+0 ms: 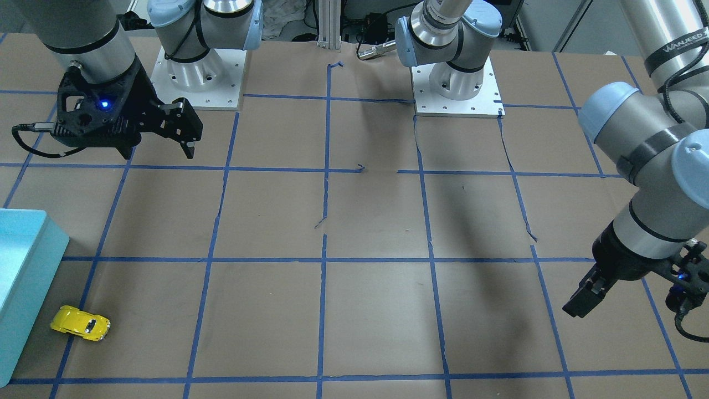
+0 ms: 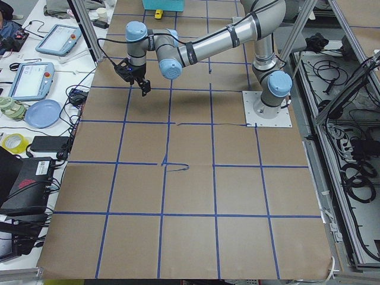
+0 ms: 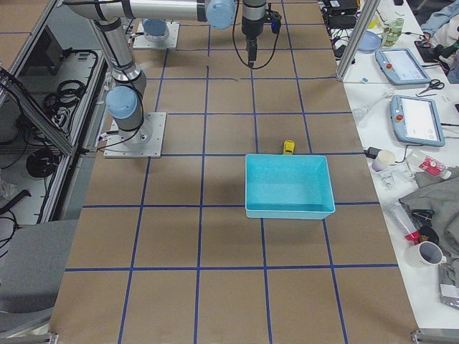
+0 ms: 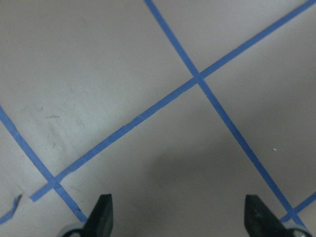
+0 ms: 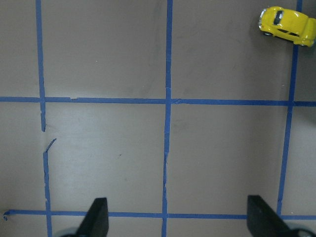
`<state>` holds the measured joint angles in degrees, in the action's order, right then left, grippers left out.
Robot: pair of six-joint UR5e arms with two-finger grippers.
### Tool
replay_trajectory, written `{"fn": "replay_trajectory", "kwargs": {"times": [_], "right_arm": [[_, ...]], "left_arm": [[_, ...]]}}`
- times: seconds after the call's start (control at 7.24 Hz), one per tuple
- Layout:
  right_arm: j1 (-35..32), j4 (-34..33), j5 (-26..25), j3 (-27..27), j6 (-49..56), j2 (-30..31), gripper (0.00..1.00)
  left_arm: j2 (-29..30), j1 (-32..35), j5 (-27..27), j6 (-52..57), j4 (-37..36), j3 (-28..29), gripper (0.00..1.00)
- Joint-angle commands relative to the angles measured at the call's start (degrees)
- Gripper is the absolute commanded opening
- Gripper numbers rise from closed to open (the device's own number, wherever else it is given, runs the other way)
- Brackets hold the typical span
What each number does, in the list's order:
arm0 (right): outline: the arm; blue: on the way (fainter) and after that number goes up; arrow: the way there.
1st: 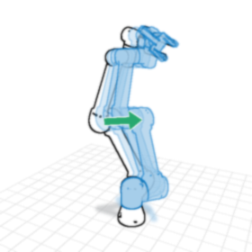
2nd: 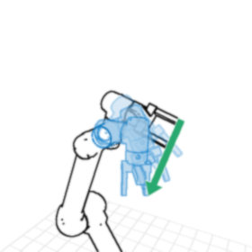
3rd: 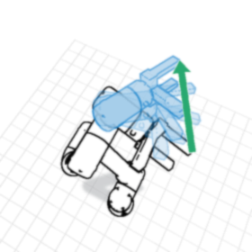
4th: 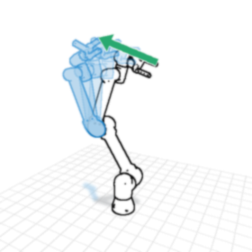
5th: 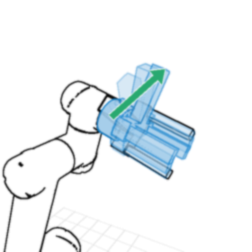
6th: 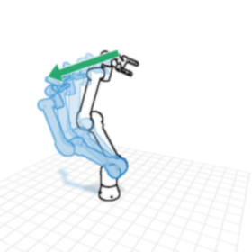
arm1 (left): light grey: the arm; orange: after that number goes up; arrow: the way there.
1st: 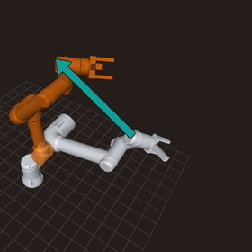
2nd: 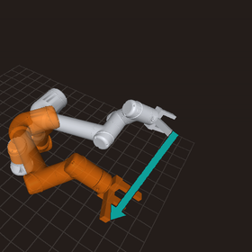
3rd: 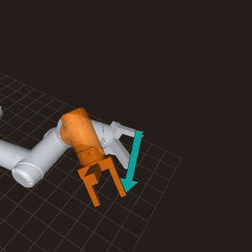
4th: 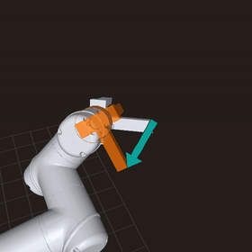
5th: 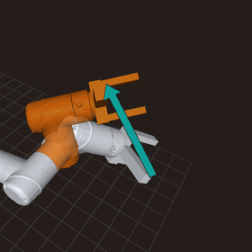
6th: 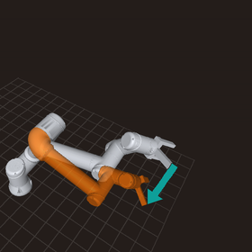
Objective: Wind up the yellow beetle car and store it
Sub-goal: 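Lower the right gripper onto the rolled car and grasp it while the left arm rises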
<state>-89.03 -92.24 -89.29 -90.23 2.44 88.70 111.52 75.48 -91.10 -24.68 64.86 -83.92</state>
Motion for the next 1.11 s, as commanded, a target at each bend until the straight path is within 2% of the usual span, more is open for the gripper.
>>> {"fn": "replay_trajectory", "kwargs": {"times": [0.0,0.28,0.41,0.83,0.97], "right_arm": [[0.0,0.0,0.0,0.0,-0.1,0.0,1.00],[1.5,-0.3,0.1,0.0,1.1,-0.8,1.00],[3.0,-0.3,0.2,0.0,9.1,-1.5,1.00],[12.3,-3.6,0.8,0.4,44.7,-6.1,1.00],[13.1,-10.4,0.4,0.4,54.9,-9.7,1.00]], "left_arm": [[-2.9,0.3,0.1,7.2,7.5,0.7,1.00],[-6.0,1.2,0.0,17.2,10.8,0.8,1.00],[-8.4,3.4,-0.4,17.7,16.6,0.4,1.00],[-11.3,6.9,-0.2,17.9,16.4,0.3,1.00],[-12.1,9.6,-0.6,18.3,16.5,-0.3,1.00]]}}
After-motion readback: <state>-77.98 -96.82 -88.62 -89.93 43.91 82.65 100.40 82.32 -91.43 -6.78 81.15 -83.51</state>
